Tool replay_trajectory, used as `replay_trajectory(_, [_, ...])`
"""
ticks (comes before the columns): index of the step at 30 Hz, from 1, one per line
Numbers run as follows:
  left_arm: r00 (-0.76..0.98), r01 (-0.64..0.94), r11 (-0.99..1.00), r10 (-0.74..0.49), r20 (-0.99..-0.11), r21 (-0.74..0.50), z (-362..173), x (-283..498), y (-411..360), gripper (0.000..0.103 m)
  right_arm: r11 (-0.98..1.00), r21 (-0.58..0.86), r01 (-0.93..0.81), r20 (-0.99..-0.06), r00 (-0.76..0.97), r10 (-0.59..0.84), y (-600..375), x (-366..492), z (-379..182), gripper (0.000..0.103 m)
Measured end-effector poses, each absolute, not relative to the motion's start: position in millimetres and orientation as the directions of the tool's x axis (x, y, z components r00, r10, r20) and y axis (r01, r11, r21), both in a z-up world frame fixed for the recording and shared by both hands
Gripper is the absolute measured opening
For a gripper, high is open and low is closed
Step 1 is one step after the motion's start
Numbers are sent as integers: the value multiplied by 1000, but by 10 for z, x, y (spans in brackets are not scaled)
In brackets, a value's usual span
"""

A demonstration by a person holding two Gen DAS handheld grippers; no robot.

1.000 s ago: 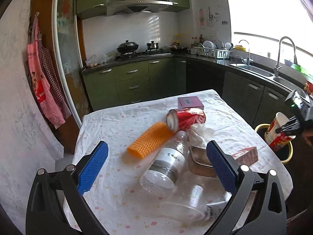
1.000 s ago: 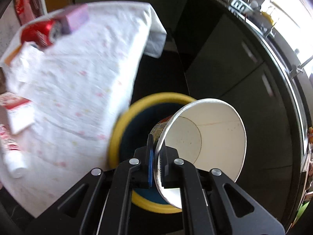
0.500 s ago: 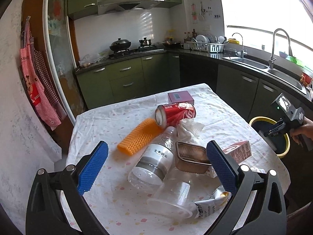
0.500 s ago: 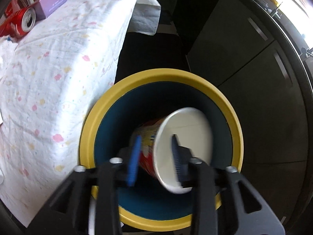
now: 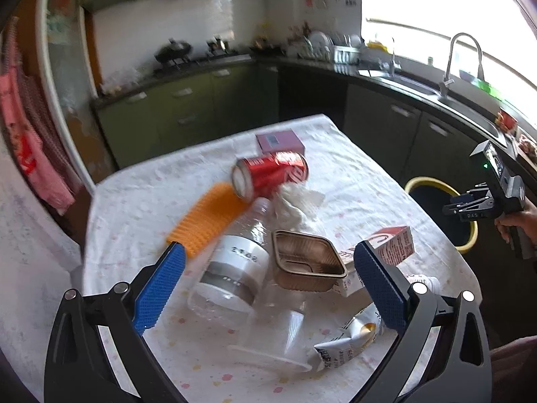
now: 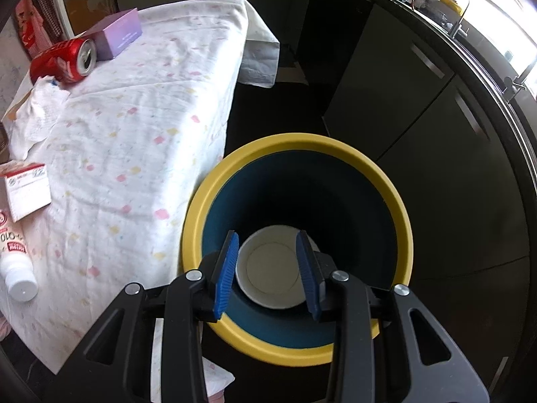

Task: Collect trash
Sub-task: 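Carry the paper cup over the trash bin and open the right gripper, then drop the brown foil tray into the bin with the left gripper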

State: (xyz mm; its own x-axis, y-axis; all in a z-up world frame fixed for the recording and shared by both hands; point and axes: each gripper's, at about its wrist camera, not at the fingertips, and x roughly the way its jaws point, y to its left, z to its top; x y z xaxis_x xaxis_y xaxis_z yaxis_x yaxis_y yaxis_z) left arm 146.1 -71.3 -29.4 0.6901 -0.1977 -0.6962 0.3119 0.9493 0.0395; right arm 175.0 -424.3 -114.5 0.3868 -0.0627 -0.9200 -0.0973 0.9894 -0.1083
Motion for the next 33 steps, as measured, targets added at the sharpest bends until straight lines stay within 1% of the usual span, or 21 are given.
replay_trajectory(2, [649,330,944,-205,-733,28,-332,1594,-747,85,989,-105,-101,-920,388,-58,-4223,1704,-1136,36])
replay_trajectory(3, [610,339,941,-207,-765,15,-364,1706,-766,82,990,-102,-101,-919,390,-55,-4225,1703,-1130,37])
replay_trajectory(5, [546,356,934,-220,-808,-14,-434,1860,-800,69,990,-97,-104,-919,392,-49,-4218,1684,-1124,37])
replay_trajectory(6, [518,361,932,-221,-827,-23,-474,1925,-819,65,990,-94,-105,-919,392,-46,-4228,1690,-1121,37])
replay_trajectory(7, [481,362,931,-219,-849,-35,-522,2001,-837,57,990,-90,-105,-919,393,-42,-4233,1690,-1116,37])
replay_trajectory(10, [409,367,928,-220,-885,-61,-644,2136,-877,50,991,-82,-109,-919,394,-33,-4239,1685,-1109,38])
replay_trajectory(12, [378,375,925,-219,-900,-68,-699,2185,-919,44,991,-79,-110,-919,393,-29,-4241,1676,-1111,39])
replay_trajectory(14, [352,381,923,-196,-915,-51,-766,2243,-971,35,991,-72,-110,-921,390,-23,-4251,1680,-1127,39])
replay_trajectory(15, [343,382,923,-186,-921,-44,-797,2259,-987,33,991,-70,-111,-921,389,-21,-4257,1682,-1133,39])
replay_trajectory(18, [308,388,921,-152,-939,-22,-889,2293,-1038,22,992,-63,-113,-922,387,-14,-4262,1682,-1145,39])
replay_trajectory(20, [306,393,919,-135,-943,-4,-904,2298,-1052,10,992,-59,-116,-922,388,-10,-4271,1687,-1150,39])
replay_trajectory(21, [312,392,920,-132,-941,1,-898,2301,-1052,7,992,-57,-116,-921,389,-7,-4273,1684,-1152,39])
replay_trajectory(22, [318,392,920,-135,-938,1,-880,2300,-1046,5,992,-53,-116,-920,391,-4,-4273,1682,-1151,39])
replay_trajectory(27, [376,412,911,-135,-917,35,-697,2223,-1087,5,993,-38,-113,-915,404,11,-4267,1625,-1128,39])
replay_trajectory(30, [425,429,901,-143,-894,60,-490,2158,-1146,5,995,-31,-98,-905,426,14,-4295,1535,-1069,39])
replay_trajectory(33, [451,477,877,-188,-872,58,-248,2057,-1316,5,997,-30,-75,-892,452,7,-4364,1392,-1005,41])
